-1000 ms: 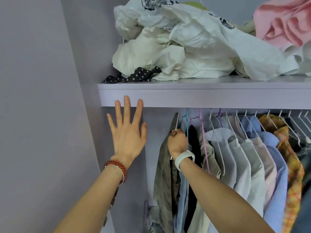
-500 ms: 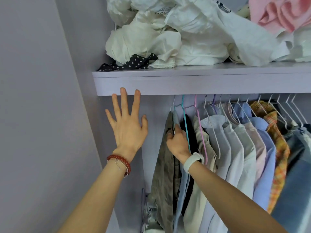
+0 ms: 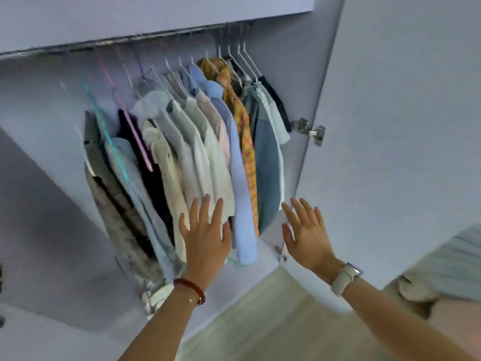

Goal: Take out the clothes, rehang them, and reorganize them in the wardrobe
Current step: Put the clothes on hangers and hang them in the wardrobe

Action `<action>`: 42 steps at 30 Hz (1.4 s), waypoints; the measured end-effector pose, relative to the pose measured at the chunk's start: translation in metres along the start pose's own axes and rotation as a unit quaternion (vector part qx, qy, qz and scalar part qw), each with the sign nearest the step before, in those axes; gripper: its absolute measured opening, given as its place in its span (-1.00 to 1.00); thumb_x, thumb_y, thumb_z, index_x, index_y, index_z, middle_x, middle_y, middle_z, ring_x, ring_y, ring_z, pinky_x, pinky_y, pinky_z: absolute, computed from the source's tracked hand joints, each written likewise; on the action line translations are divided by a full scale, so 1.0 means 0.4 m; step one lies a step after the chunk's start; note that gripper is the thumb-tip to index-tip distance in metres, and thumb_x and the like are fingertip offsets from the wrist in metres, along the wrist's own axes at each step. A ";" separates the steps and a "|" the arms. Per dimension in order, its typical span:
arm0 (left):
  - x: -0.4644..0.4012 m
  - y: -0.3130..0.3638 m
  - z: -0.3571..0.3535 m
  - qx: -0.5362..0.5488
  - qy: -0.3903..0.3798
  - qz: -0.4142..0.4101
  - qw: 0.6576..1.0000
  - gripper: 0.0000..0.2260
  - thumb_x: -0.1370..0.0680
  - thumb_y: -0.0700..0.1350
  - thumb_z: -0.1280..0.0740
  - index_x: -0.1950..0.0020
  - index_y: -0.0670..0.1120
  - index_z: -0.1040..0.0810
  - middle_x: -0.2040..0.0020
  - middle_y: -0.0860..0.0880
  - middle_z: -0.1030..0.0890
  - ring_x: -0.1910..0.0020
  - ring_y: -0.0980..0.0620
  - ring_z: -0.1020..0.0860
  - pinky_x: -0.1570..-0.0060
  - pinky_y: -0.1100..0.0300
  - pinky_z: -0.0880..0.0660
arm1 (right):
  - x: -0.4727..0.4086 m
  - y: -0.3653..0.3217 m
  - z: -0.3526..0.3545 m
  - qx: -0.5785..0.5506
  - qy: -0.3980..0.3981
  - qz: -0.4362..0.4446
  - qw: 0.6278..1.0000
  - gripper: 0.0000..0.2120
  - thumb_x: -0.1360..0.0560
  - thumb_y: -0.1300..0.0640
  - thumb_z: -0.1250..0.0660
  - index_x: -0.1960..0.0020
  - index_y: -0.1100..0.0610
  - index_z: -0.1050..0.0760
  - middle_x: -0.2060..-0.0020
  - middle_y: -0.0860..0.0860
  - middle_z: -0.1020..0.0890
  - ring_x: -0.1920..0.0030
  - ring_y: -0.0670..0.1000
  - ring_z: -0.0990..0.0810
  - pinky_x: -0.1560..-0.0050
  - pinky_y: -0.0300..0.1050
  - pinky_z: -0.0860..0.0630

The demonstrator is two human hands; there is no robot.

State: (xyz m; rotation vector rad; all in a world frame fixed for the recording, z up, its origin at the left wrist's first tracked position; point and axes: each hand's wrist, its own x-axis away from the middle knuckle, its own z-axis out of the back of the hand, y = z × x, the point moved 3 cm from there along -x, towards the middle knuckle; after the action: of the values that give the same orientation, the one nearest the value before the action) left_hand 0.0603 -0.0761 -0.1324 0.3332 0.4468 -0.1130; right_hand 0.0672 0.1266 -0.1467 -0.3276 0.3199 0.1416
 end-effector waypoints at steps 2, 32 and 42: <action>0.050 0.127 -0.087 0.033 -0.065 -0.045 0.996 -0.61 -0.47 -0.14 -0.36 -0.30 -0.10 -0.48 -0.34 -0.15 -0.44 -0.36 -0.20 -0.34 -0.27 -0.25 -0.21 | 0.116 0.143 0.019 0.026 -0.032 -0.075 0.996 -0.56 -0.57 0.10 -0.13 -0.43 0.13 -0.22 -0.44 0.11 -0.22 -0.47 0.14 -0.08 -0.44 0.11 0.06; 0.782 2.070 -0.883 0.130 -0.477 -0.606 0.623 -0.62 -0.59 -0.08 -0.13 -0.42 -0.05 -0.28 -0.41 -0.07 -0.30 -0.38 -0.05 -0.26 -0.34 0.04 -0.25 | 1.469 1.442 0.528 -0.068 0.238 -0.777 0.579 -0.71 -0.56 0.27 -0.10 -0.24 0.29 -0.41 -0.19 0.22 -0.52 -0.17 0.20 -0.49 -0.08 -0.08 -0.38; 0.932 2.196 -1.277 -0.002 -0.527 -0.657 0.539 -0.49 -0.60 0.13 -0.07 -0.50 0.12 0.03 -0.54 0.02 0.07 -0.50 -0.07 0.09 -0.40 -0.17 0.08 | 1.584 1.905 0.429 -0.116 0.260 -0.835 0.471 -0.68 -0.54 0.29 -0.05 -0.24 0.35 -0.38 -0.14 0.31 -0.50 -0.04 0.24 -0.51 0.06 -0.04 -0.39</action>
State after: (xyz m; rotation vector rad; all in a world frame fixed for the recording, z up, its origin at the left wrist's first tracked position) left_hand 0.3453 0.9101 -0.4749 -0.2031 -0.6480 -1.7338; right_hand 0.5689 0.9527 -0.4253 -0.8371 0.4522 -1.9766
